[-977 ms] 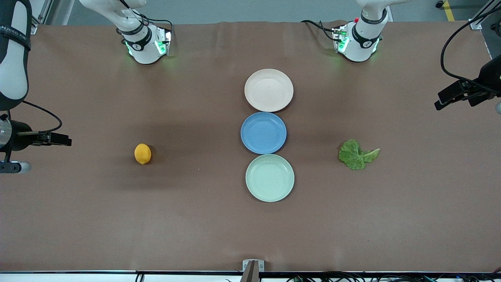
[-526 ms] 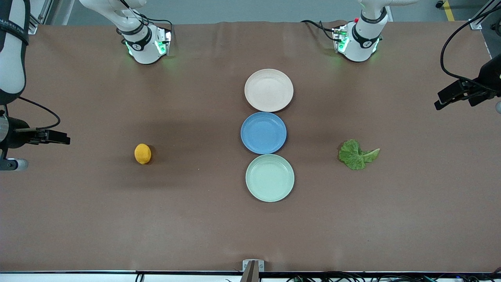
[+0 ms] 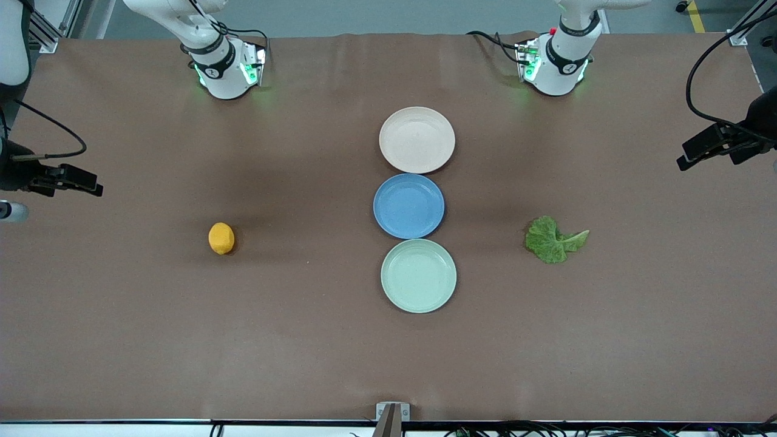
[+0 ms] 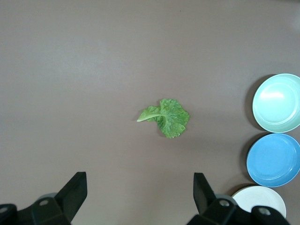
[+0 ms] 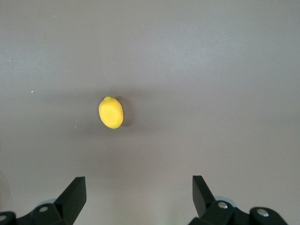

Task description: Pick lemon and lettuce from plates

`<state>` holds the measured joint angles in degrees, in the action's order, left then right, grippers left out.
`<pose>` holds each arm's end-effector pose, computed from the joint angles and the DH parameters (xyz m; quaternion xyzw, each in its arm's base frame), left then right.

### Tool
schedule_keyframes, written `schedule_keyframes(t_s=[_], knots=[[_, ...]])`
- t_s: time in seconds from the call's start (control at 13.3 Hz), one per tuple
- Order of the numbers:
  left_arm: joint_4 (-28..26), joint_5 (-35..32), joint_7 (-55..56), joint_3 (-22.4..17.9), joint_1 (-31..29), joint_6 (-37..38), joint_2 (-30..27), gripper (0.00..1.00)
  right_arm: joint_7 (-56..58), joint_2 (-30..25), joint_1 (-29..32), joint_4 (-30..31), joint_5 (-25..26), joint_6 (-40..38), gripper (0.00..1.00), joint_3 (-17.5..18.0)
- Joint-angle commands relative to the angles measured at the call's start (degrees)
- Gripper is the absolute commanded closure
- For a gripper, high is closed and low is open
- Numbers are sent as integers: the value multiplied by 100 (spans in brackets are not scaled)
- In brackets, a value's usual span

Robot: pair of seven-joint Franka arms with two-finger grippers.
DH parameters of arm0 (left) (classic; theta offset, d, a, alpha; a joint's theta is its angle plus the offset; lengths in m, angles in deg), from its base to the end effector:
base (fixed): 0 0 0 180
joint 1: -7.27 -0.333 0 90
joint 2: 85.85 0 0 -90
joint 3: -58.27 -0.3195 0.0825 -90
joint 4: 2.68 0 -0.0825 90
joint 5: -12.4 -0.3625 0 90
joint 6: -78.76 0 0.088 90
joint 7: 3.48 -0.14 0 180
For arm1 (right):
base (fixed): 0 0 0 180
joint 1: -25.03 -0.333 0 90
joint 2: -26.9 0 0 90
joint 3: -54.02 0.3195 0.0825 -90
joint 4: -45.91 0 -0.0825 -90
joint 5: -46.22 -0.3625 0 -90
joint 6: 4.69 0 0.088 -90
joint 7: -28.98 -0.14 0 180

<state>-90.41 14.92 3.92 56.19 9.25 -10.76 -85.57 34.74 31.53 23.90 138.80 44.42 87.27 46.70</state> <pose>0.5351 -0.0053 0.6096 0.9976 0.0649 0.0118 0.0227 0.5496 -0.0530 0.5317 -0.9988 0.0051 0.0468 0.0155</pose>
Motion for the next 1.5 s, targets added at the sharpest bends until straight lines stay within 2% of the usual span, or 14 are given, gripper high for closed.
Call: schedule_keyframes(t_s=[0.0, 0.6, 1.43], knots=[[142, 38, -99, -11, -49, 120, 60, 0, -40, -419, 262, 431, 65, 129, 0, 336], [159, 29, -107, -20, -14, 128, 33, 0, -40, -788, 280, 431, 65, -38, 0, 424], [159, 38, -107, -11, 13, 111, 24, 0, -31, -981, 87, 422, 109, -144, 0, 433]])
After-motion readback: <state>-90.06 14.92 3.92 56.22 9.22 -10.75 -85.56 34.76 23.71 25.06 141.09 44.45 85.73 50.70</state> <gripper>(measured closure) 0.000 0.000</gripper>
